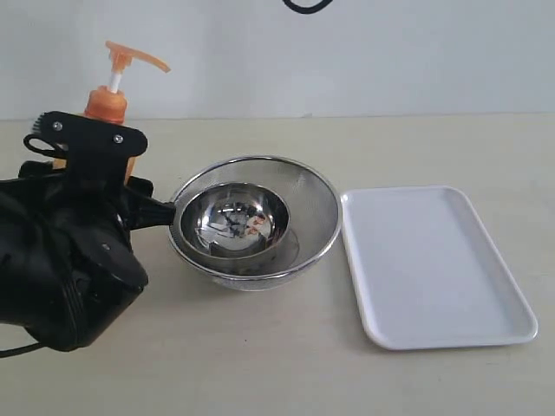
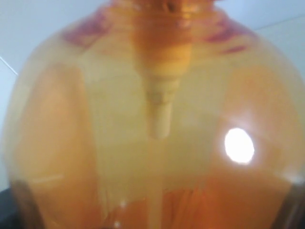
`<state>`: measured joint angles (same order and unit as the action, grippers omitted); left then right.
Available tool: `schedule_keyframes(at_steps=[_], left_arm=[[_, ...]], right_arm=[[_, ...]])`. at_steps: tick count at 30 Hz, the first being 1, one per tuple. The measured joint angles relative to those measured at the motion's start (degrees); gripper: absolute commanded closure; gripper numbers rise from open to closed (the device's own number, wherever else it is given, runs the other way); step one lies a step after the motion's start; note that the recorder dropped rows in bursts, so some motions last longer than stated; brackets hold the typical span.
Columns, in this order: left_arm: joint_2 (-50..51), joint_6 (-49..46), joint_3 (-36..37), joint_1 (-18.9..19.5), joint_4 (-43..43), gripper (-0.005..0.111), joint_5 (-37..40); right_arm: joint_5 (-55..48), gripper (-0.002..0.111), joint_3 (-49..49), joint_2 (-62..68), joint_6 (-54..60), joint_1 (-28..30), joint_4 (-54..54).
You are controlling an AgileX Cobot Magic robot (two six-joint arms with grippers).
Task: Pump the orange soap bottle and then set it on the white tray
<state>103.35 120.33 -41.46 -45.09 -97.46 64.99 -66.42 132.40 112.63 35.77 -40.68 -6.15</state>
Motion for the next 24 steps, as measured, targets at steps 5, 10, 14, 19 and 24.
schedule_keyframes(at_steps=[5, 10, 14, 19, 24], left_arm=[[0.00, 0.00, -2.49, 0.00, -0.22, 0.102, 0.00], [0.00, 0.09, -2.91, -0.16, -0.34, 0.102, 0.00], [0.00, 0.09, -2.91, -2.11, -0.22, 0.102, 0.00], [0.08, 0.13, -2.91, -3.68, -0.22, 0.102, -0.24], [0.38, 0.13, -2.80, -3.68, -0.22, 0.102, -0.24]], right_arm=[[1.78, 0.109, 0.00, 2.35, -0.09, 0.00, -0.92], [2.99, 0.109, 0.00, 4.06, -0.23, 0.00, -1.01], [3.79, 0.109, 0.00, 4.16, -0.23, 0.00, -1.32], [4.28, 0.109, 0.00, 4.16, 0.14, 0.00, -3.22], [4.28, 0.109, 0.00, 4.16, 0.85, 0.00, -5.89]])
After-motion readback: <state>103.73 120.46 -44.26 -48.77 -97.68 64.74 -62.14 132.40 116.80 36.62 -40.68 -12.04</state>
